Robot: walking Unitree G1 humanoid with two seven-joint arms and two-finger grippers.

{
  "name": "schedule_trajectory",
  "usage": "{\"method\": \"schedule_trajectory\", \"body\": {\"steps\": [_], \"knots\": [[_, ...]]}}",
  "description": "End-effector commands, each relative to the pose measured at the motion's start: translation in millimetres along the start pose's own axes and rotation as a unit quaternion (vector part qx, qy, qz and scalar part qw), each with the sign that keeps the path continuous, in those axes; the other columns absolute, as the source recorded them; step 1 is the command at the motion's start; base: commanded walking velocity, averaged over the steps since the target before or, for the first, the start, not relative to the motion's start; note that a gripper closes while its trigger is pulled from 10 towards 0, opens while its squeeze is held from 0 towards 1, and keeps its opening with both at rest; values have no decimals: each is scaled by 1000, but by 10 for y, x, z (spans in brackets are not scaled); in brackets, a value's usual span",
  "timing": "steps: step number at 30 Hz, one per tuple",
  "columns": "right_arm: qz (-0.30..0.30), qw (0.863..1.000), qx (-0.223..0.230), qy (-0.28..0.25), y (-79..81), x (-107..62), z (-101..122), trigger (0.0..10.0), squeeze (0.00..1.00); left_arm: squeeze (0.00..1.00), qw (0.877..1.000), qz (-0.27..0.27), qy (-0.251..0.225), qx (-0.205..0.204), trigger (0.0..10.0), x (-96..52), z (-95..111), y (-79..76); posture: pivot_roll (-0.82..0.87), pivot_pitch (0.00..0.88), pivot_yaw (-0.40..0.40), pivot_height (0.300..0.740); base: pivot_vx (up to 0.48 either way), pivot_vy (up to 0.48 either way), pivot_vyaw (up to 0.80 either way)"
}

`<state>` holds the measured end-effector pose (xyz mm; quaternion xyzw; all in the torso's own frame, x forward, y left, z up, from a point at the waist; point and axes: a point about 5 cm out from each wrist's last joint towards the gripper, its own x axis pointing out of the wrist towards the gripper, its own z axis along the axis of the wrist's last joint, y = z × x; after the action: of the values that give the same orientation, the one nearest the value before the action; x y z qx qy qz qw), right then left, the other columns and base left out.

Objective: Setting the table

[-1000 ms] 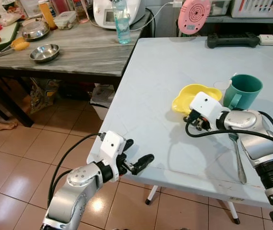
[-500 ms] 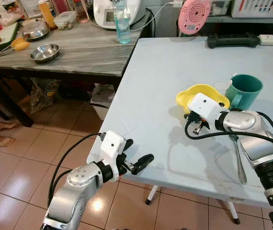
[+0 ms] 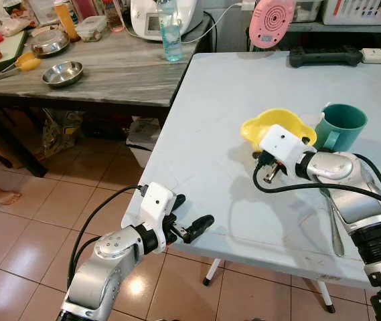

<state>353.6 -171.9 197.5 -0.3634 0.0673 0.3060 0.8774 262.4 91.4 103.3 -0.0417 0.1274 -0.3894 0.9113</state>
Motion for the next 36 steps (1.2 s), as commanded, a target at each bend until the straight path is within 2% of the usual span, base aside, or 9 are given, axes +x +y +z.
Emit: {"method": "schedule_trajectory", "body": {"steps": [1, 5, 7, 8, 9, 10, 11, 23, 36], "knots": [[-16, 999, -2, -38, -5, -20, 134, 0, 0, 0, 1000, 27, -6, 15, 10000, -11, 25, 74, -173, 78, 148, 740, 0, 0, 0], [-52, 996, 22, -72, 79, -64, 201, 0, 0, 0, 994, 96, -41, 26, 10000, 1, 117, 208, -176, 64, 144, 740, 0, 0, 0], [-84, 991, 46, -88, 208, -118, 185, 3098, 0, 0, 987, 144, -68, 30, 10000, 4, 226, 321, -176, 57, 138, 740, 0, 0, 0], [-84, 991, 46, -88, 208, -118, 185, 3098, 0, 0, 987, 144, -68, 30, 10000, 4, 226, 321, -176, 57, 138, 740, 0, 0, 0], [-110, 986, 68, -103, 302, -163, 193, 7765, 0, 0, 981, 171, -84, 38, 10000, -1, 301, 396, -177, 52, 134, 740, 0, 0, 0], [-127, 983, 75, -106, 341, -190, 194, 7765, 0, 0, 977, 186, -94, 43, 10000, -5, 341, 437, -178, 52, 133, 740, 0, 0, 0], [-137, 981, 88, -109, 373, -205, 198, 10000, 0, 0, 974, 198, -99, 45, 10000, -9, 369, 469, -181, 50, 131, 740, 0, 0, 0], [-312, 927, 182, -106, 589, -581, 94, 10000, 0, 0, 953, 262, -138, 61, 10000, -29, 529, 633, -210, 39, 128, 740, 0, 0, 0], [-341, 904, 252, -61, 816, -706, -60, 10000, 0, 0, 953, 268, -130, 56, 10000, -15, 448, 654, -212, 43, 130, 740, 0, 0, 0]]}}
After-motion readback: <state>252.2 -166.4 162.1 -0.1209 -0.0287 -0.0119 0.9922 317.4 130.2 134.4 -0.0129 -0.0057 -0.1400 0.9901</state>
